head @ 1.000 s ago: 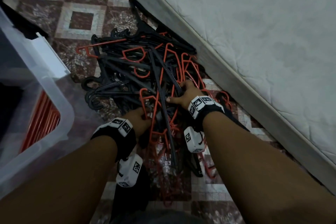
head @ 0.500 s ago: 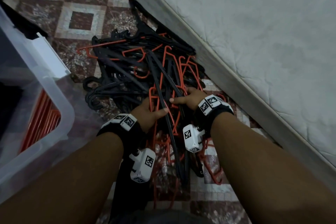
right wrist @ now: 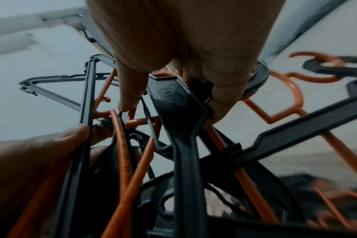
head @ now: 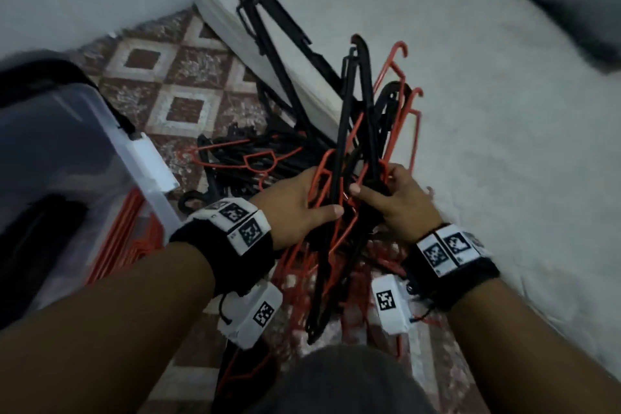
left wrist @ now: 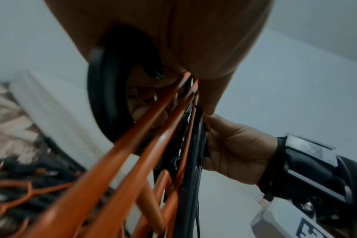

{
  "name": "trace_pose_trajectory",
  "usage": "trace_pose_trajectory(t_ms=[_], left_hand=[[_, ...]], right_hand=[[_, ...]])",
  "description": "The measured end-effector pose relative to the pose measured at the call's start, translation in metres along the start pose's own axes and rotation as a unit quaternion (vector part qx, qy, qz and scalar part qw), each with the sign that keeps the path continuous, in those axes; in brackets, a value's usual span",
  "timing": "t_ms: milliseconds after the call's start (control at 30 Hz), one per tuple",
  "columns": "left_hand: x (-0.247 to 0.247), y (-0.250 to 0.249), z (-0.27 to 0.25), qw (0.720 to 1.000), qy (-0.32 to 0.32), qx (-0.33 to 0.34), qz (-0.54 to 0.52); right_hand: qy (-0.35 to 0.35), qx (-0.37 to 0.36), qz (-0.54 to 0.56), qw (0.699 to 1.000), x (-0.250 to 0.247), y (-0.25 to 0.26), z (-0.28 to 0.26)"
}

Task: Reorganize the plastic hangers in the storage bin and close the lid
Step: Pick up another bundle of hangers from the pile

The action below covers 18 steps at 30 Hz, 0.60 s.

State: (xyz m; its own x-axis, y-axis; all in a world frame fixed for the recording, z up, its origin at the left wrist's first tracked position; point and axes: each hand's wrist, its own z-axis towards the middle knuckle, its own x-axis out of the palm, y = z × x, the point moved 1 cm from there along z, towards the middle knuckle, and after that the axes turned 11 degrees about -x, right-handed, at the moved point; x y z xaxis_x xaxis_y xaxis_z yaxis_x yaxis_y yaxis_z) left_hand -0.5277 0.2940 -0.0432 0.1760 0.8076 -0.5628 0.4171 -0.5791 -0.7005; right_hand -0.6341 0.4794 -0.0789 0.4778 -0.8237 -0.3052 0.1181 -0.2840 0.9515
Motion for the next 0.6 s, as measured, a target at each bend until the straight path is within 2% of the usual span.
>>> trace_pose_trajectory(t_ms=[167, 267, 400, 600], left_hand=[[-0.064, -0.053, -0.066, 0.992, -0.084, 0.060, 0.077], [-0.103, -0.074, -0.113, 0.983, -0.137, 0.085, 0.086], [-0.149, -0.096, -0.179, 0.971, -0.199, 0.102, 0.080], [-0.212, -0.114, -0.286, 0.952, -0.276, 0.101, 0.090]], right_hand=[[0.014, -0.091, -0.039, 0.995, -0.012, 0.102, -0.010], [0.037, -0.170, -0.126, 0.977, -0.012, 0.177, -0.017], [0.067, -0.239, -0.155, 0.956, -0.002, 0.267, -0.031], [0.060, -0.327, -0.189, 0.924, 0.032, 0.380, -0.068]])
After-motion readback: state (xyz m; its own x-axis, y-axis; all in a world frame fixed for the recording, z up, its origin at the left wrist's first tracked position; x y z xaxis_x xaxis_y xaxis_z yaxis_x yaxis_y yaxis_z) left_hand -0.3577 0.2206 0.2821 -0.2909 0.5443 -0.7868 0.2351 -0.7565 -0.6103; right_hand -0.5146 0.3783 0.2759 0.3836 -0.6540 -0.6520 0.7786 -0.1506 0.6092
